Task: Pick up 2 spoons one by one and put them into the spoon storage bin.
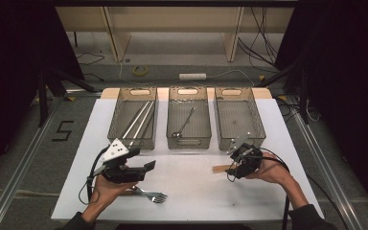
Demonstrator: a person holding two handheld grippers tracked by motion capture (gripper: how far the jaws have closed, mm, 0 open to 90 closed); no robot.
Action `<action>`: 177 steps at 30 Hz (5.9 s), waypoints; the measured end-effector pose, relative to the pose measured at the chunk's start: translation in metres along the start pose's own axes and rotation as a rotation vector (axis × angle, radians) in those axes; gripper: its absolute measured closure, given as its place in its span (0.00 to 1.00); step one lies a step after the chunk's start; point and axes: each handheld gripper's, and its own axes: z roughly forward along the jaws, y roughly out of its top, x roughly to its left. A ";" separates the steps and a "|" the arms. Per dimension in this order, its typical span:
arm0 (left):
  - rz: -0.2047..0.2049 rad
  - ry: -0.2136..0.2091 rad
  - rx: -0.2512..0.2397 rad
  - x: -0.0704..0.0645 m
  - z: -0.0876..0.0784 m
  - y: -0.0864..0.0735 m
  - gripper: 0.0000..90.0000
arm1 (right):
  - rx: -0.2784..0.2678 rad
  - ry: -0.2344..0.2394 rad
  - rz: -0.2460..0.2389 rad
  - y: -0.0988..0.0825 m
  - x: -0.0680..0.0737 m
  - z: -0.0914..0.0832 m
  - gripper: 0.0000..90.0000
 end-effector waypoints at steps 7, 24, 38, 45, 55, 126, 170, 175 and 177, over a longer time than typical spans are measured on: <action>-0.003 -0.002 0.001 -0.003 -0.004 -0.004 0.25 | 0.035 0.004 -0.029 0.003 0.000 0.010 0.55; -0.014 -0.015 0.006 -0.006 -0.006 -0.006 0.25 | 0.024 0.045 -0.094 0.017 0.006 0.026 0.60; -0.006 -0.008 -0.003 -0.005 -0.009 -0.007 0.24 | 0.050 0.057 -0.114 0.023 0.004 0.032 0.60; -0.008 -0.007 -0.001 -0.005 -0.009 -0.007 0.24 | 0.063 0.068 -0.110 0.024 0.004 0.037 0.62; -0.003 -0.009 0.004 -0.006 -0.009 -0.007 0.24 | 0.095 0.079 -0.164 0.030 0.004 0.039 0.71; -0.008 0.047 -0.042 0.005 -0.022 -0.012 0.23 | -0.473 0.017 0.253 0.093 -0.041 -0.050 0.84; 0.012 0.071 -0.048 0.007 -0.033 -0.017 0.22 | -0.496 -0.101 0.423 0.160 -0.077 0.001 0.83; 0.014 0.068 -0.048 0.006 -0.033 -0.017 0.22 | -0.486 -0.108 0.424 0.161 -0.077 0.007 0.83; 0.022 0.069 -0.043 0.006 -0.032 -0.017 0.22 | -0.484 -0.109 0.421 0.162 -0.076 0.010 0.83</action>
